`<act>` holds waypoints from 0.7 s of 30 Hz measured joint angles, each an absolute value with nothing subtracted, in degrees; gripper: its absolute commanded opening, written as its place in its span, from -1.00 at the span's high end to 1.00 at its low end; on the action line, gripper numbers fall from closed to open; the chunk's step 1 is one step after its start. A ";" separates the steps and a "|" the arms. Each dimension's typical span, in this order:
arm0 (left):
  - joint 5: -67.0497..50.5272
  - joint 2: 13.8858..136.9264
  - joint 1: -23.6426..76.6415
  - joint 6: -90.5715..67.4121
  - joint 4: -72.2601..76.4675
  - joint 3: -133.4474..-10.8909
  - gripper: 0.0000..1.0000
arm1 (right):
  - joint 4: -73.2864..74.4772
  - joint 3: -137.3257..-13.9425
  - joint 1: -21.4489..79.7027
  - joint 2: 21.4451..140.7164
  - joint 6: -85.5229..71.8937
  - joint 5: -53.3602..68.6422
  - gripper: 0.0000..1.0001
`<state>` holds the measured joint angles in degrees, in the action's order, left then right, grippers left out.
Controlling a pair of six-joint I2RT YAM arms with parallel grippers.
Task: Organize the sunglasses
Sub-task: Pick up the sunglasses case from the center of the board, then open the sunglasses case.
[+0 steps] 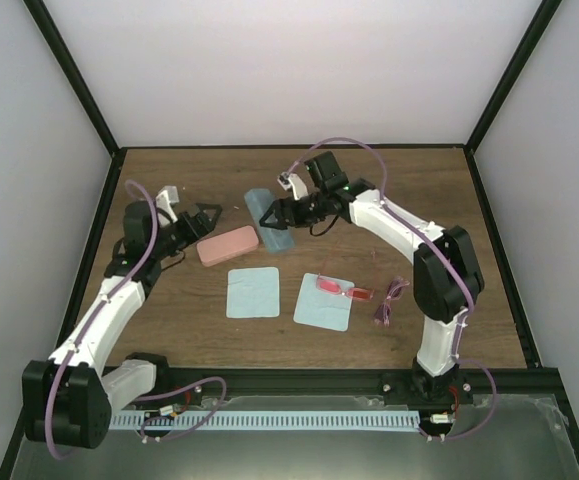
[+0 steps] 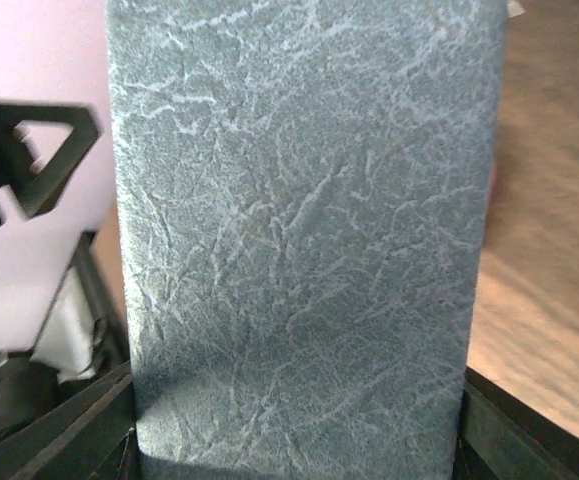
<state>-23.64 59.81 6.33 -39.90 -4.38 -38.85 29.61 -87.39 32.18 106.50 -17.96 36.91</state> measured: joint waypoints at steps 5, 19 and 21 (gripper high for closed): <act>-31.16 64.82 9.93 -42.52 1.04 -42.70 -0.94 | 26.39 -85.01 32.27 106.10 -17.41 46.83 -0.39; -33.45 66.78 14.55 -44.91 3.79 -45.01 -0.97 | 18.63 -84.20 31.57 105.06 -21.89 58.00 -0.39; -33.32 66.78 14.59 -44.93 3.77 -44.99 -0.97 | 18.35 -84.20 31.40 105.06 -22.24 58.81 -0.38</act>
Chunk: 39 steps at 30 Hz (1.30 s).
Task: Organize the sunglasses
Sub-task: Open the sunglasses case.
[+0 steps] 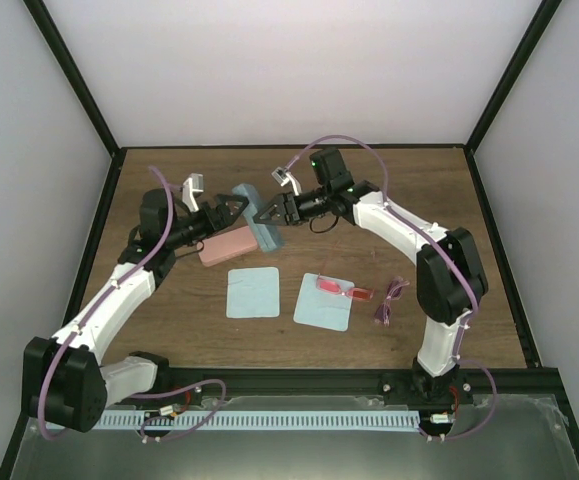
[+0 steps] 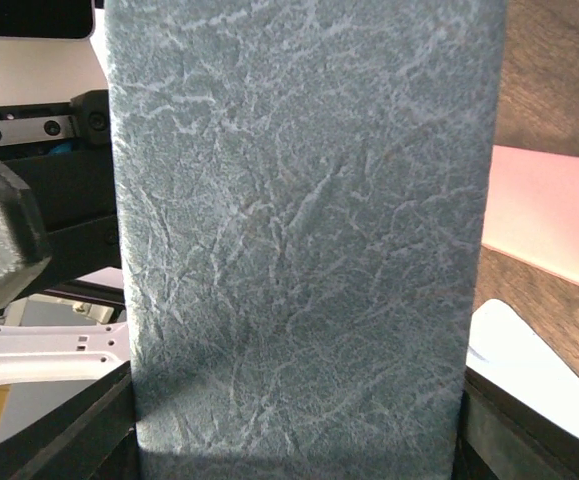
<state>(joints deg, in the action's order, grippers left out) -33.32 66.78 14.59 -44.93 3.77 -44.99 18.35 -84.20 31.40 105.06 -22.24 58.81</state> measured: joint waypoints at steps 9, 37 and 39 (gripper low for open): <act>-32.16 66.13 14.98 -44.69 3.31 -44.88 -0.97 | 17.06 -84.25 31.07 105.06 -24.10 61.93 -0.36; -27.75 67.83 15.42 -42.33 6.26 -41.47 -0.98 | 17.54 -84.25 29.23 104.81 -29.45 61.98 -0.24; -27.29 68.36 15.42 -42.30 6.42 -41.47 -0.98 | 17.56 -84.25 28.62 104.68 -29.63 62.00 -0.24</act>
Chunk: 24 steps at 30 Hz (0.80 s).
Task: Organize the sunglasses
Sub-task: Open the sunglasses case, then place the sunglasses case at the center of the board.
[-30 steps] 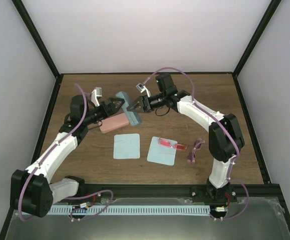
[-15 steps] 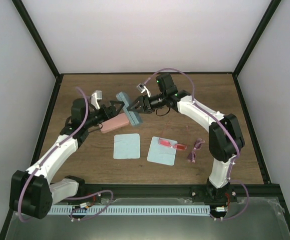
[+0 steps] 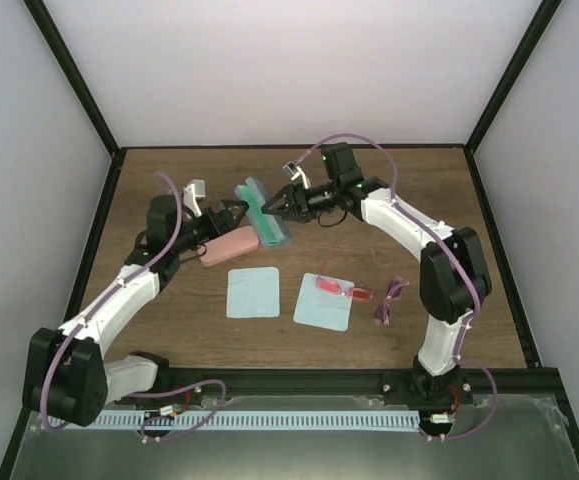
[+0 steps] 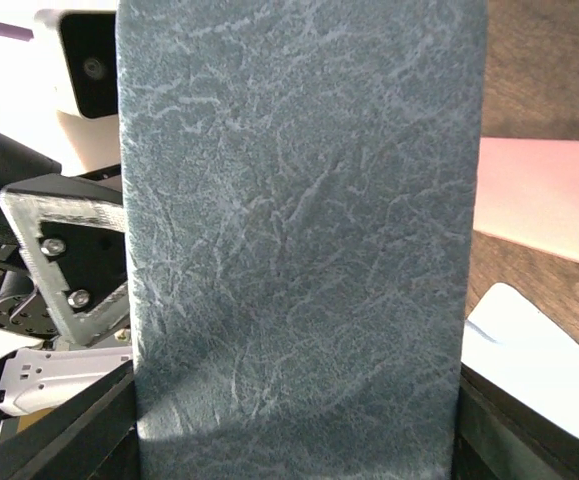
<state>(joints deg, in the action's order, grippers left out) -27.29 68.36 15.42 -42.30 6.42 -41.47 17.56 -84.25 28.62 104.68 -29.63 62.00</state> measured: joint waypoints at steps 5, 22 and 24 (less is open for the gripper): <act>-25.74 70.02 15.33 -42.11 6.02 -41.45 -0.98 | 17.41 -84.25 27.09 104.05 -29.63 62.87 -0.24; -23.42 72.23 15.64 -39.48 -3.57 -46.52 -1.00 | 25.63 -89.38 26.63 106.06 -19.92 59.11 -0.25; -23.00 71.96 15.64 -38.70 -4.36 -47.72 -0.99 | 26.13 -89.38 26.37 108.03 -18.94 58.43 -0.25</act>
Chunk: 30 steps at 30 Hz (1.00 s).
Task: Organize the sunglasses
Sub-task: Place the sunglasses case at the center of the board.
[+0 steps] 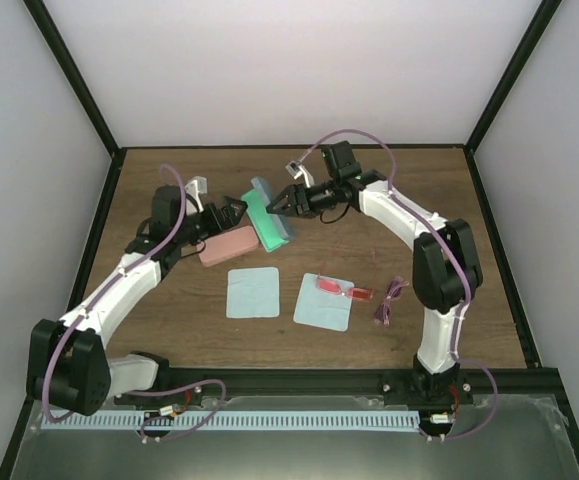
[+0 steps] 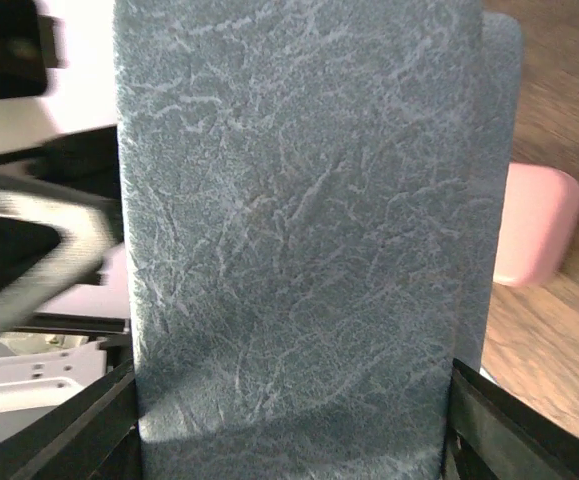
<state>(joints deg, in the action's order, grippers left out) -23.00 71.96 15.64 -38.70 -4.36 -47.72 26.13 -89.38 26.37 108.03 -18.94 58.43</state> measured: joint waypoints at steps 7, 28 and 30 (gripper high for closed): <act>-22.02 71.40 15.64 -37.63 -6.48 -47.70 -1.00 | 28.71 -89.38 25.26 114.85 -14.11 55.53 -0.32; -23.70 79.85 15.79 -34.06 -7.79 -49.21 -0.99 | 32.75 -92.18 24.95 124.75 -7.01 41.85 -0.81; -24.29 83.00 16.29 -33.32 -7.84 -51.40 -0.99 | 32.93 -92.18 24.95 124.55 -6.96 40.25 -0.83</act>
